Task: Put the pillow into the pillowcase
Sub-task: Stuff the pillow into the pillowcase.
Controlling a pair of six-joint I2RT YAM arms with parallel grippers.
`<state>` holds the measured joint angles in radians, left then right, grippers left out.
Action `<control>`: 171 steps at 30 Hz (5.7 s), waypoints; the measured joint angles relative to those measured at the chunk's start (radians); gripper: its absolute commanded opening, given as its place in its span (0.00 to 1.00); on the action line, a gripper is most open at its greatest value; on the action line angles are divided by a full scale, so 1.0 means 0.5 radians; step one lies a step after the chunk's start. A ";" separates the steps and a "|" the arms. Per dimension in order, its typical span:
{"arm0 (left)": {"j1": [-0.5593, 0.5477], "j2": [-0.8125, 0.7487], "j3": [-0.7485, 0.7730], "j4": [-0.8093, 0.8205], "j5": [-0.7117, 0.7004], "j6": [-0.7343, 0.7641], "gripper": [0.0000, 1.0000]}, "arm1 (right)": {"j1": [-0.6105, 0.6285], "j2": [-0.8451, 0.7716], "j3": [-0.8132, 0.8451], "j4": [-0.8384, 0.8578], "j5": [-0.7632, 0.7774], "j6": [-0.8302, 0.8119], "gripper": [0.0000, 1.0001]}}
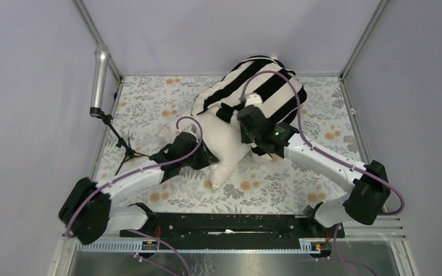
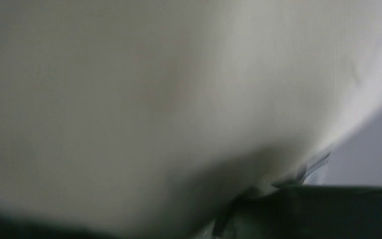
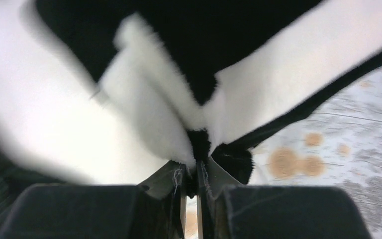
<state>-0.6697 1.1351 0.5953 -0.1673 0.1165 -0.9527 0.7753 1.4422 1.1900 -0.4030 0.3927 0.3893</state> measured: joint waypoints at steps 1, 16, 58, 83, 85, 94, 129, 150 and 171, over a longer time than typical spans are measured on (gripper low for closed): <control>0.006 0.105 0.012 0.096 -0.034 -0.048 0.00 | 0.078 0.002 0.043 -0.034 -0.012 0.021 0.00; -0.089 0.278 0.272 0.245 -0.488 -0.204 0.00 | 0.188 -0.006 0.031 -0.050 -0.458 0.227 0.00; -0.430 0.197 0.921 -0.244 -0.101 -0.146 0.00 | 0.575 0.586 2.847 -1.060 -0.317 -0.131 0.00; 0.154 -0.078 0.541 -0.246 -0.064 -0.575 0.00 | 0.570 -0.841 -0.713 0.201 0.432 0.159 0.99; 0.155 -0.063 0.565 -0.254 -0.059 -0.573 0.00 | 0.570 -0.771 -0.783 0.350 0.433 0.157 1.00; 0.160 -0.039 0.624 -0.284 -0.053 -0.563 0.00 | 0.458 -0.498 -0.806 0.743 0.414 0.172 0.73; -0.365 0.091 0.932 0.286 0.524 -0.372 0.02 | 0.241 -0.369 0.972 -0.363 0.330 -0.271 0.00; 0.346 -0.403 0.765 -0.515 -0.287 -0.159 0.99 | -0.112 1.360 1.747 0.137 -0.610 -0.108 0.00; 0.337 -0.240 0.060 0.001 -0.742 0.061 0.62 | -0.039 1.709 2.686 -0.455 -0.400 -0.155 0.96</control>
<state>-0.5011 1.0153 0.6254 -0.1669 -0.2543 -0.9222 0.7559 2.2967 2.5332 -0.6304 0.1928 0.3119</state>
